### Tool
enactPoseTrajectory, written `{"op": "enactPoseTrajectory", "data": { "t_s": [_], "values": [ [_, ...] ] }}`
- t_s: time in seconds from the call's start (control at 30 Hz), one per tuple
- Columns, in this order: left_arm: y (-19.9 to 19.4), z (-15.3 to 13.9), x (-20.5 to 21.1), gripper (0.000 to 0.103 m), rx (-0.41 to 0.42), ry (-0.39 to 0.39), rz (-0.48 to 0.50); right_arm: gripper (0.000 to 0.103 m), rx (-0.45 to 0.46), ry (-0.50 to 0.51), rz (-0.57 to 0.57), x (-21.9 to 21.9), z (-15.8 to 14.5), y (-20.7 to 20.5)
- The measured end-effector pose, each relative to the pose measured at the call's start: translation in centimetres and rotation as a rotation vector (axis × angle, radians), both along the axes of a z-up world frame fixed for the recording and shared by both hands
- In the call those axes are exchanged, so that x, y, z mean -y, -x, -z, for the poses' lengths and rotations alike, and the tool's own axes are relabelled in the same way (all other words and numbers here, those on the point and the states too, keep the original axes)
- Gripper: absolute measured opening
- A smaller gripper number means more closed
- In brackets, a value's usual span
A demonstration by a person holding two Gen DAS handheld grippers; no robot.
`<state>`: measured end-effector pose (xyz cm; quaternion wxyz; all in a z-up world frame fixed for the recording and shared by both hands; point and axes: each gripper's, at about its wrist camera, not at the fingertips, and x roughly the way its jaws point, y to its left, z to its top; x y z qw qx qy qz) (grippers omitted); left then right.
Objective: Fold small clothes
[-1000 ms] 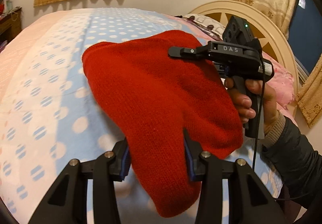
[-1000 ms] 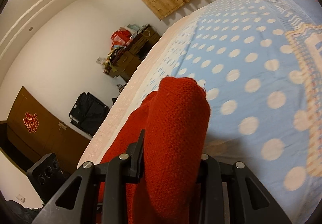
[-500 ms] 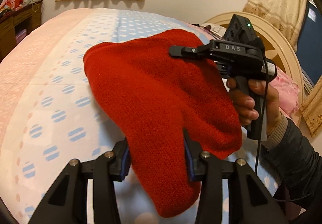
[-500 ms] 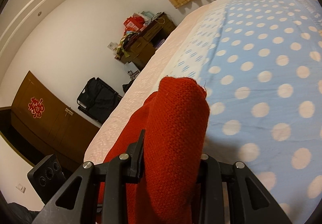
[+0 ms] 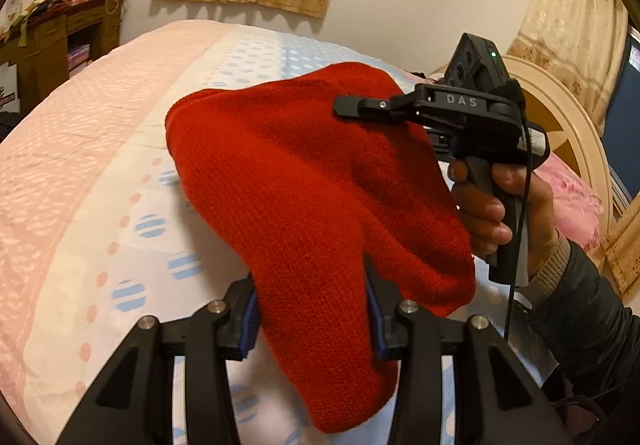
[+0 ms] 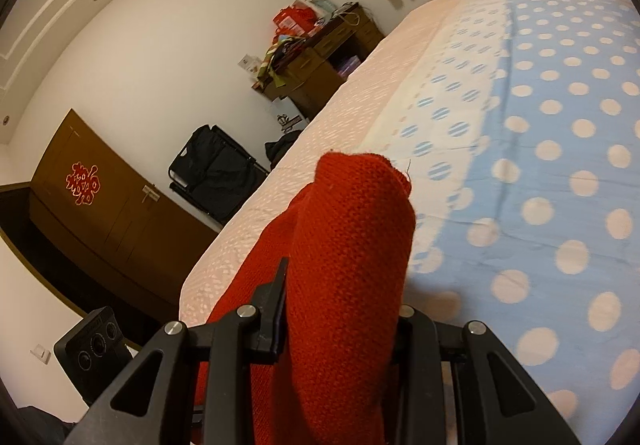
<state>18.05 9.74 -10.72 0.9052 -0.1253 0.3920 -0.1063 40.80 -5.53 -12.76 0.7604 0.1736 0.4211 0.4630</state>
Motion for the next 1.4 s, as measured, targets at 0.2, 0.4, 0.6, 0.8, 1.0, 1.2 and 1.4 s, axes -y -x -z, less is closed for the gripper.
{"op": "enactPoseTrajectory", "data": {
  "t_s": [0.2,0.4,0.6,0.8,1.0,1.2,1.4],
  "values": [
    [1.0,0.1,-1.0,0.044,0.008,0.003,-0.031,0.032,-0.001,0.013,-0.033,-2.6,-0.1,0.5],
    [1.7,0.3,-1.8,0.044,0.013,-0.004,-0.064,0.032,-0.009,0.023,-0.061,-5.0,0.1,0.9],
    [2.7,0.4,-2.7,0.044,0.021,-0.01,-0.104,0.032,-0.006,0.026,-0.1,-7.6,-0.3,1.4],
    [3.6,0.8,-3.5,0.044,0.016,-0.027,-0.144,0.032,-0.008,0.042,-0.136,-10.3,0.0,1.8],
    [4.1,1.6,-4.0,0.044,0.005,-0.047,-0.168,0.032,-0.021,0.062,-0.159,-12.4,0.9,2.0],
    [4.2,2.3,-4.7,0.044,-0.009,-0.033,-0.184,0.032,-0.031,0.084,-0.176,-13.9,1.6,2.3],
    [4.2,2.9,-4.8,0.044,-0.02,-0.047,-0.192,0.032,-0.033,0.101,-0.179,-14.6,2.2,2.4]
  ]
}}
